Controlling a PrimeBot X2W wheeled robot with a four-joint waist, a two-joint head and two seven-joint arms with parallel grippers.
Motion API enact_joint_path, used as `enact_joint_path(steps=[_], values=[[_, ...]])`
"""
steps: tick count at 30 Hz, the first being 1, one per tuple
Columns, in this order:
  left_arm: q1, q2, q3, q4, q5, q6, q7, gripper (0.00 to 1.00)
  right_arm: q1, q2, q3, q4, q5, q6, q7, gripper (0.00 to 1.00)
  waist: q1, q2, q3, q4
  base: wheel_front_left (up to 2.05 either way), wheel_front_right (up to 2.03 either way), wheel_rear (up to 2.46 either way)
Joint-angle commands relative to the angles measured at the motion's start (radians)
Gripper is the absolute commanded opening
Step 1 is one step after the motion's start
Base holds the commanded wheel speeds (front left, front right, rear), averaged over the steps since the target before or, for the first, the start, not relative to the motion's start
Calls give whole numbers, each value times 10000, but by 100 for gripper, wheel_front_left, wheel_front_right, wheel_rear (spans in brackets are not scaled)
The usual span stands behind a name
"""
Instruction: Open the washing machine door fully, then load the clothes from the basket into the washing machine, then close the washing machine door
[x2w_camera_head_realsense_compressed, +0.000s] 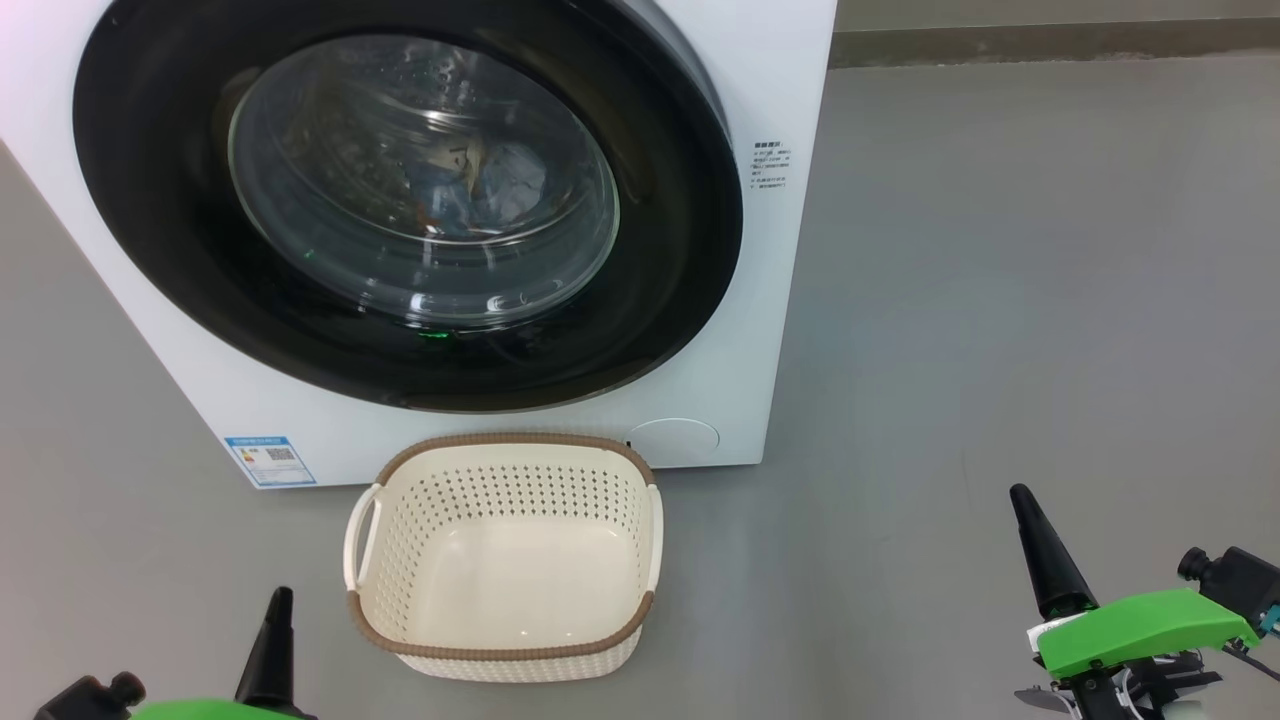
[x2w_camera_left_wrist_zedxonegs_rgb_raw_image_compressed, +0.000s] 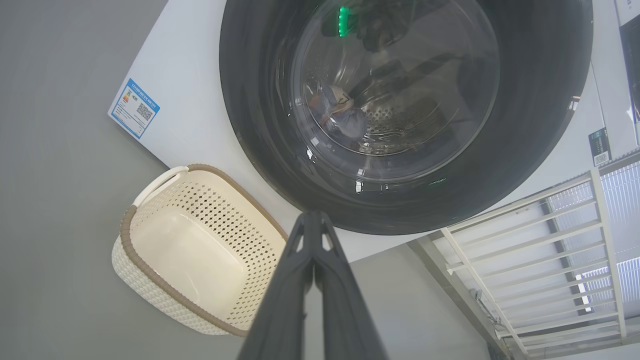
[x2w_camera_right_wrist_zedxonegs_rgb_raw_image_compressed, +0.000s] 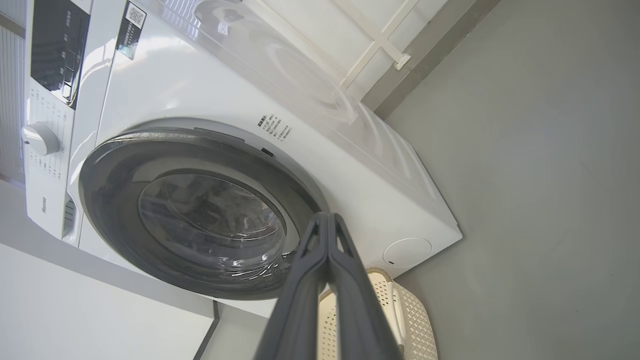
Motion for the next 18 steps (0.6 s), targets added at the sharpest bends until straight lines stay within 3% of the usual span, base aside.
enact_joint_path(steps=[1,18], values=[[-513,99,266,-180,-286,-16,81,0,-79,-21,7,-301,222,-6,61,0,-1,-1,0,-2,0,0,0],[-651,15,507,-101,-1906,-20,580,0,-23,208,-354,-384,1825,-9,564,0,-1,-1,-4,-40,0,0,0]])
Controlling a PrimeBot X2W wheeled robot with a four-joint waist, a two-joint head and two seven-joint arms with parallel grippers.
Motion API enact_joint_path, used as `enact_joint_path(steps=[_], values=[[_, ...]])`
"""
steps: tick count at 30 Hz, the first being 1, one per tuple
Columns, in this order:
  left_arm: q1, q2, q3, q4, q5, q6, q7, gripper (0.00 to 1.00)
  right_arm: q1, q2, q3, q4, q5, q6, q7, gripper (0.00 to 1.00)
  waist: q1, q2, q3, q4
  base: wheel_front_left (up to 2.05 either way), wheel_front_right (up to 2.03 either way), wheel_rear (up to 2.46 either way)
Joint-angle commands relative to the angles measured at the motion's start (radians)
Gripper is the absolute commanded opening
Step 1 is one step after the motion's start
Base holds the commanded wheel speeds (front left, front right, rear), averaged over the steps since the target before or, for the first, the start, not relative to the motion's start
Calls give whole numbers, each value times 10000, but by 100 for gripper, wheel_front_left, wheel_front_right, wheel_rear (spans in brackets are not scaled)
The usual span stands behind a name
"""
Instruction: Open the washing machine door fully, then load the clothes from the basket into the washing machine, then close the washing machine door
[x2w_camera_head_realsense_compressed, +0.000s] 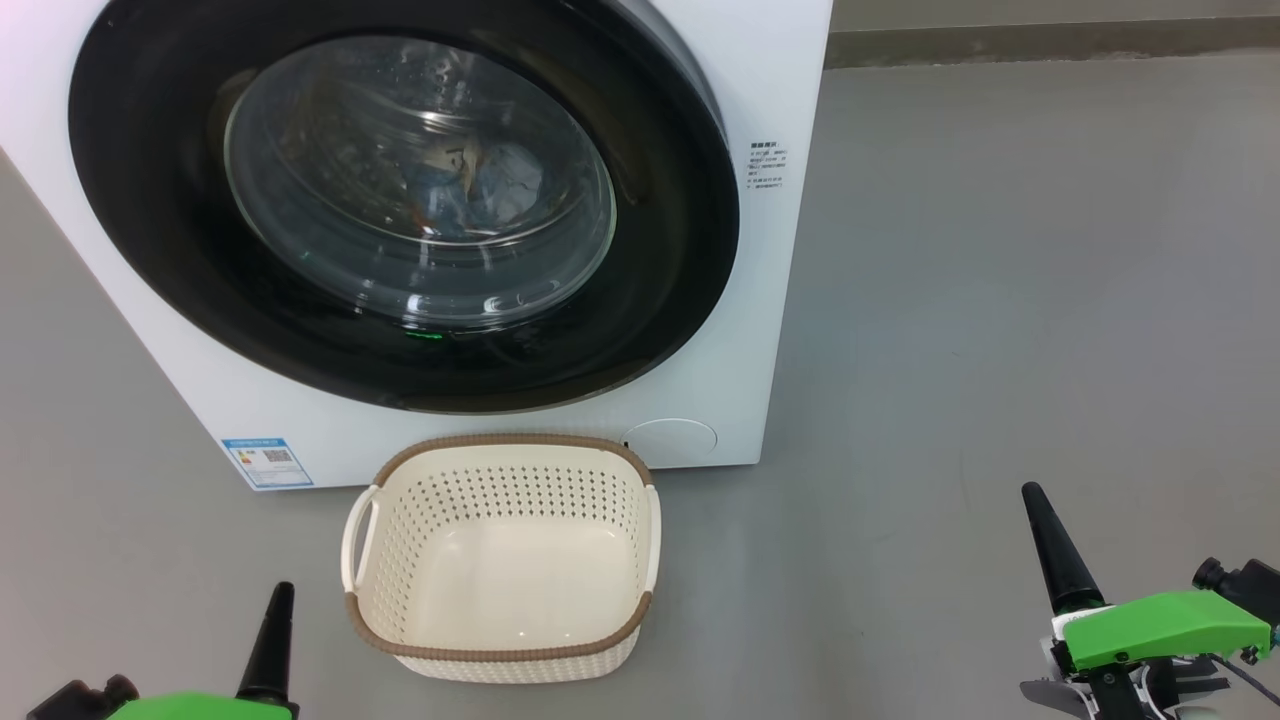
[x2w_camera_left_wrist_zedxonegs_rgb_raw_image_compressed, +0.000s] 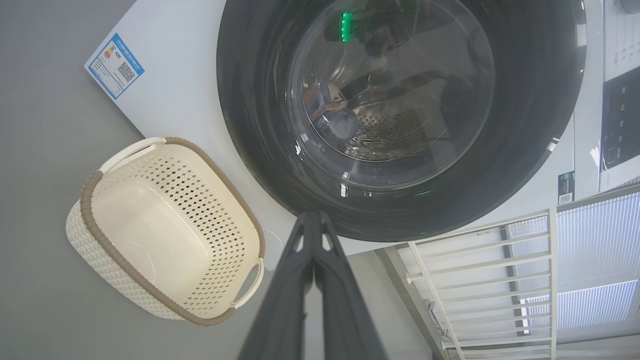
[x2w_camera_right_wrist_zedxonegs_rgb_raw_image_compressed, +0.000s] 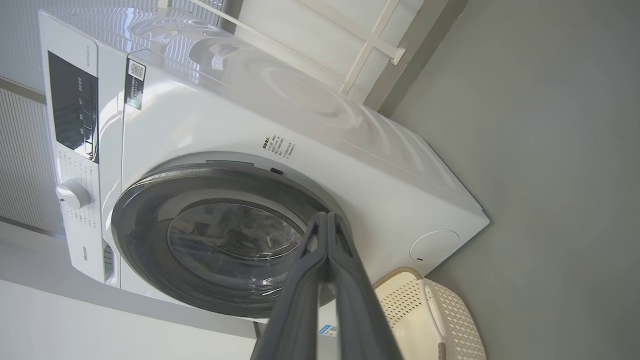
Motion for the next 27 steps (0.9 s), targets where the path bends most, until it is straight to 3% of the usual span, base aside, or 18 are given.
enact_joint_path(steps=[1,27], values=[[-489,90,310,-169,-251,-20,81,0,-24,-22,75,-324,322,-7,101,0,0,0,0,-2,0,0,0],[-693,-36,669,-52,-2638,-26,819,0,57,317,-458,-447,2684,-10,842,0,0,0,-6,-58,0,0,0]])
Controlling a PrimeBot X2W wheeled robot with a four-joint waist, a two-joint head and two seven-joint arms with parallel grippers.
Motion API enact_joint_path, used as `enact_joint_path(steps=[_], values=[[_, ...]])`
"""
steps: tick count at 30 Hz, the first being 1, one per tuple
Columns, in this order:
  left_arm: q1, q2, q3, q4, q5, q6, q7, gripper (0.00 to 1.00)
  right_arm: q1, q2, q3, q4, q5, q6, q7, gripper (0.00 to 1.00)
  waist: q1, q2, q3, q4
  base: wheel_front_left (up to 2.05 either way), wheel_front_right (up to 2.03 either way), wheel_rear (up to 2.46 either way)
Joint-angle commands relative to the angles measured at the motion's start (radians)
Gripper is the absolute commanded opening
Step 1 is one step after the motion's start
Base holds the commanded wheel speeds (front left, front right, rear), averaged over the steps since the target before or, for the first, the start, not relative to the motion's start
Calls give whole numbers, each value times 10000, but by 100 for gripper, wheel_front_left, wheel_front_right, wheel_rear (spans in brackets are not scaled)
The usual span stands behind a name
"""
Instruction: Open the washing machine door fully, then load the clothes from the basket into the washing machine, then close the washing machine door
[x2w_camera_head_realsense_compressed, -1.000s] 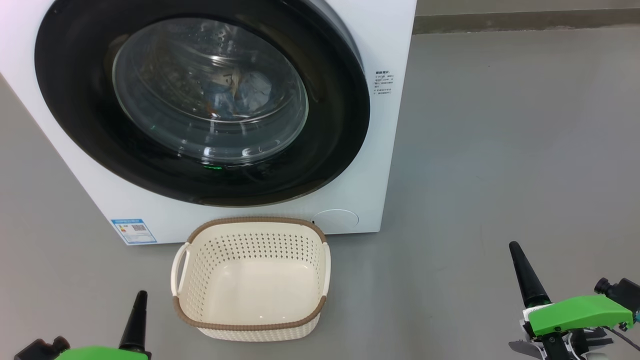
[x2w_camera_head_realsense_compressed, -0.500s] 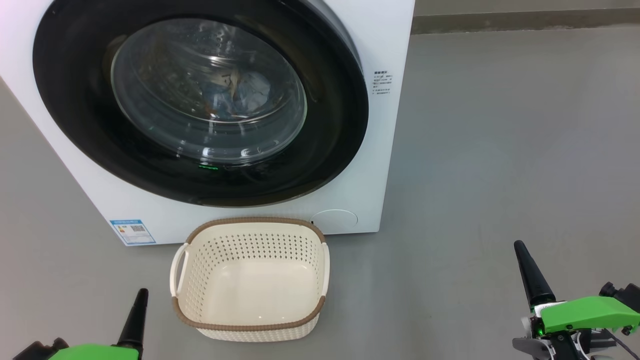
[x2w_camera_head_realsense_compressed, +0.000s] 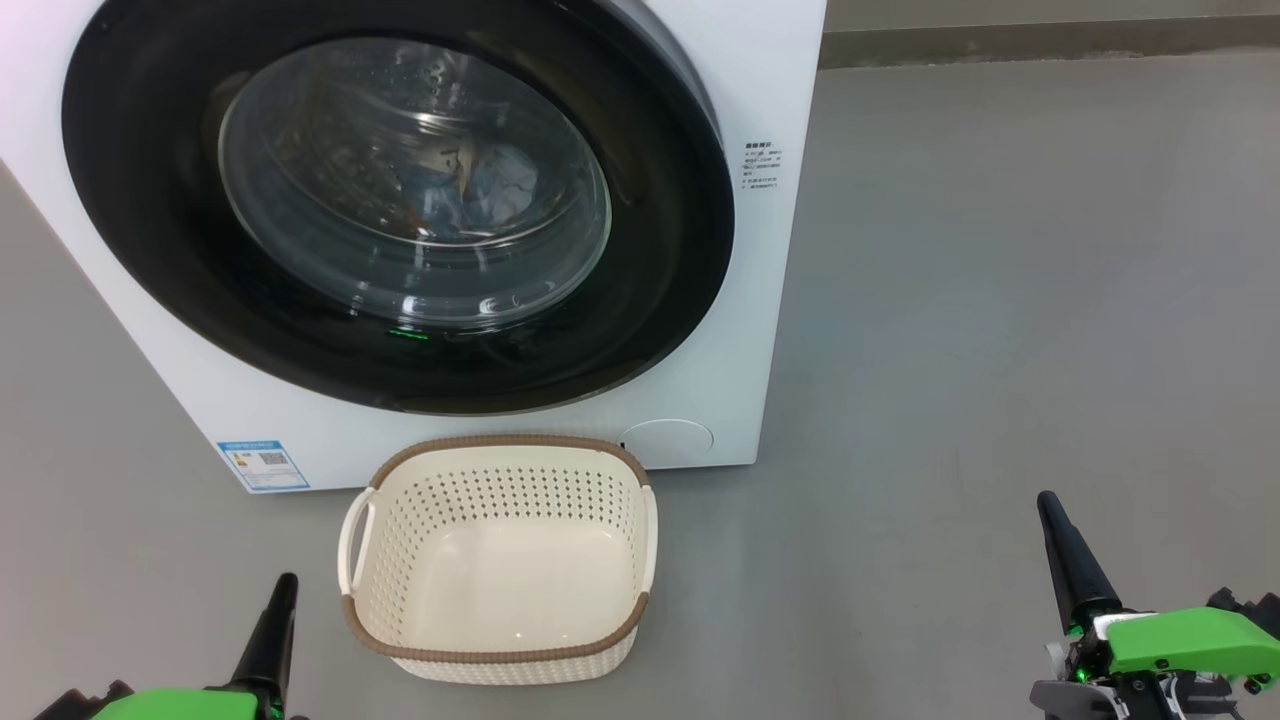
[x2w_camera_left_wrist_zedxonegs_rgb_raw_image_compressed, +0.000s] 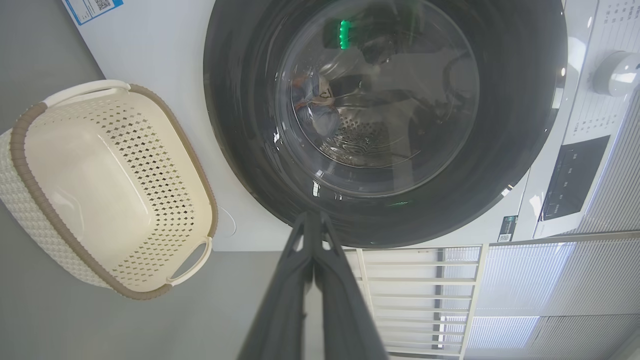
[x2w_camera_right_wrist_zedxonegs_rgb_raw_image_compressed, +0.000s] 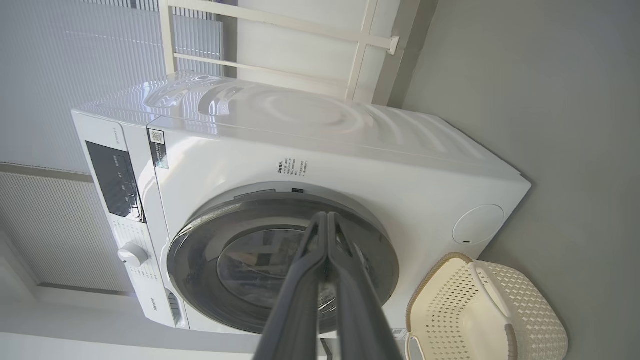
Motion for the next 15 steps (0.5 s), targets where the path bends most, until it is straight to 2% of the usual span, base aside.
enact_joint_path(steps=[1,15], values=[[-501,105,363,-187,-274,-26,139,0,-119,-5,121,-319,369,15,101,0,-1,0,0,-3,0,0,0],[-597,45,531,-133,-1387,-29,485,0,-81,153,-129,-376,1471,14,447,0,-1,0,-3,-29,0,0,0]])
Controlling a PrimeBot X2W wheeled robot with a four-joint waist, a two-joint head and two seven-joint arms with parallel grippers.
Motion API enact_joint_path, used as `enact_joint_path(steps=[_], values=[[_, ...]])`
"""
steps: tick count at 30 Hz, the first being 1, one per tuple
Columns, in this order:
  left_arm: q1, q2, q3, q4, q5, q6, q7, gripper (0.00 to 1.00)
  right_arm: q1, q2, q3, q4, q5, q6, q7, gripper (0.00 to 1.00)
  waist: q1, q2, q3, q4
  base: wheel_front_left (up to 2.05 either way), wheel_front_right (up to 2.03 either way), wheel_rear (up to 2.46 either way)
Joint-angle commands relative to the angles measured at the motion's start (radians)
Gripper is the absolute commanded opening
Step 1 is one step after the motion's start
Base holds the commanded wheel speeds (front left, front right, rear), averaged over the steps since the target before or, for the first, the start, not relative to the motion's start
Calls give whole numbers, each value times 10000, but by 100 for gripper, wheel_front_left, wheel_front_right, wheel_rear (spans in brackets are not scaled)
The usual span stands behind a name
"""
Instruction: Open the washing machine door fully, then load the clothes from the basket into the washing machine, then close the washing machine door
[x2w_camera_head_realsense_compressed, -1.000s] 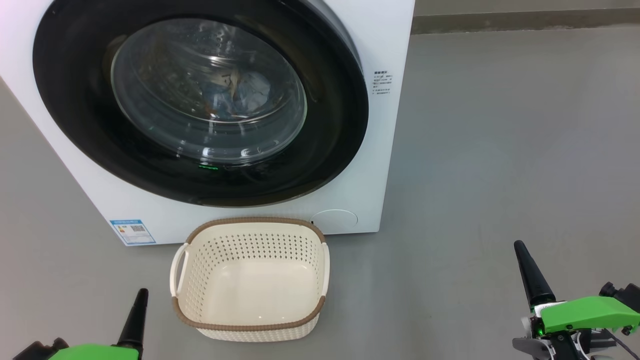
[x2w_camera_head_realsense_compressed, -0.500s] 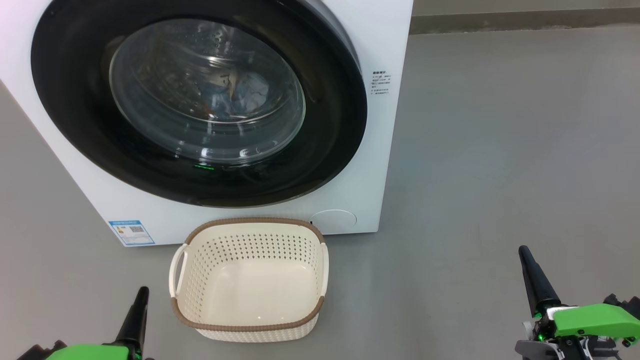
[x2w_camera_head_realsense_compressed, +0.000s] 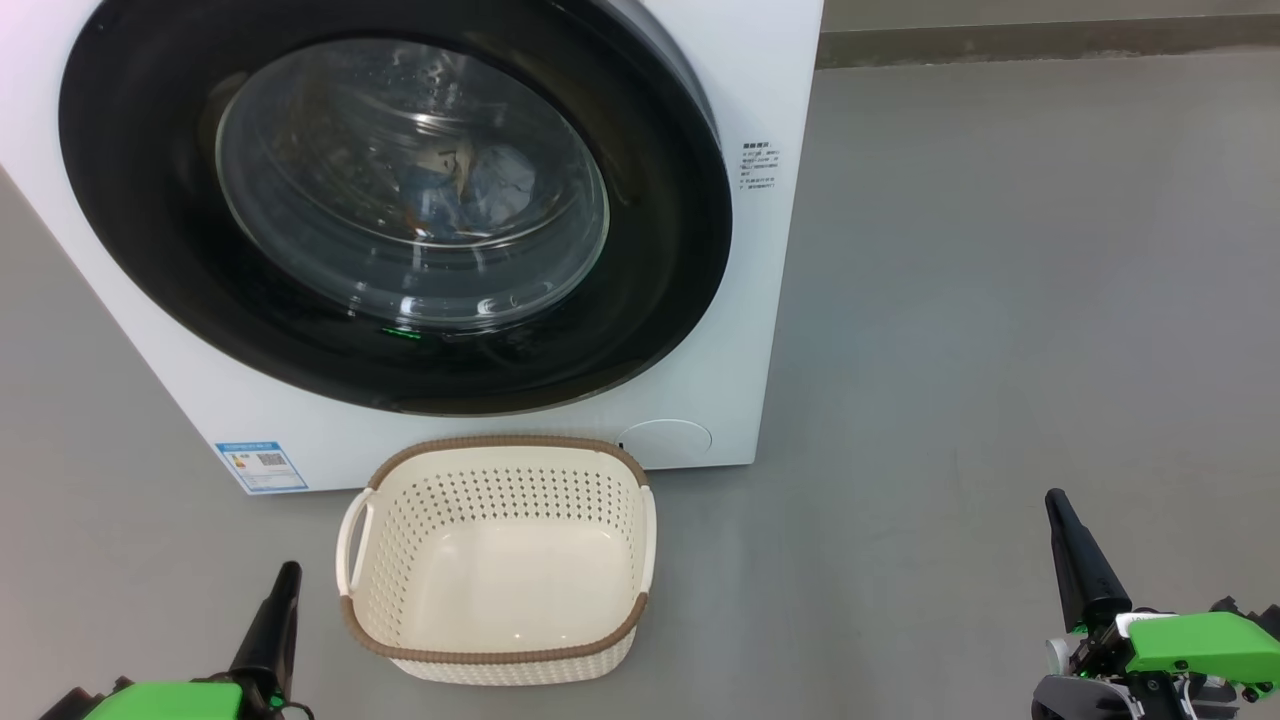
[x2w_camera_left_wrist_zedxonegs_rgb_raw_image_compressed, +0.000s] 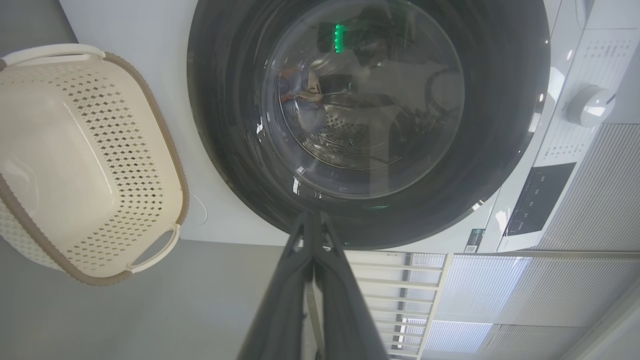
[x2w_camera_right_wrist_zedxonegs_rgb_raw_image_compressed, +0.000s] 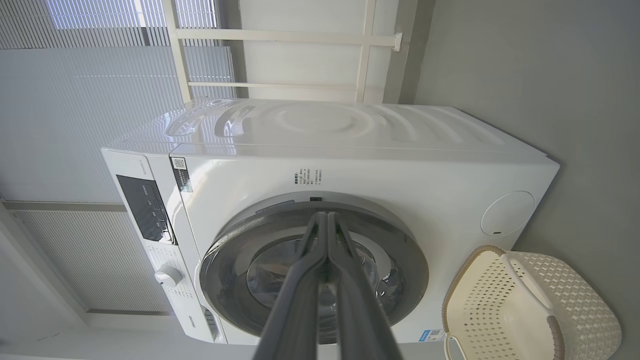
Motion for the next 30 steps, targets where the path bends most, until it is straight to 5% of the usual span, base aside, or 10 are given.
enact_joint_path(steps=[1,30], values=[[-424,131,363,-181,-92,-29,52,0,-82,-8,208,-307,57,16,77,0,-1,0,0,0,0,0,0],[-425,125,371,-181,-85,-29,59,0,-83,-4,203,-307,53,16,81,0,-1,0,0,0,0,0,0]])
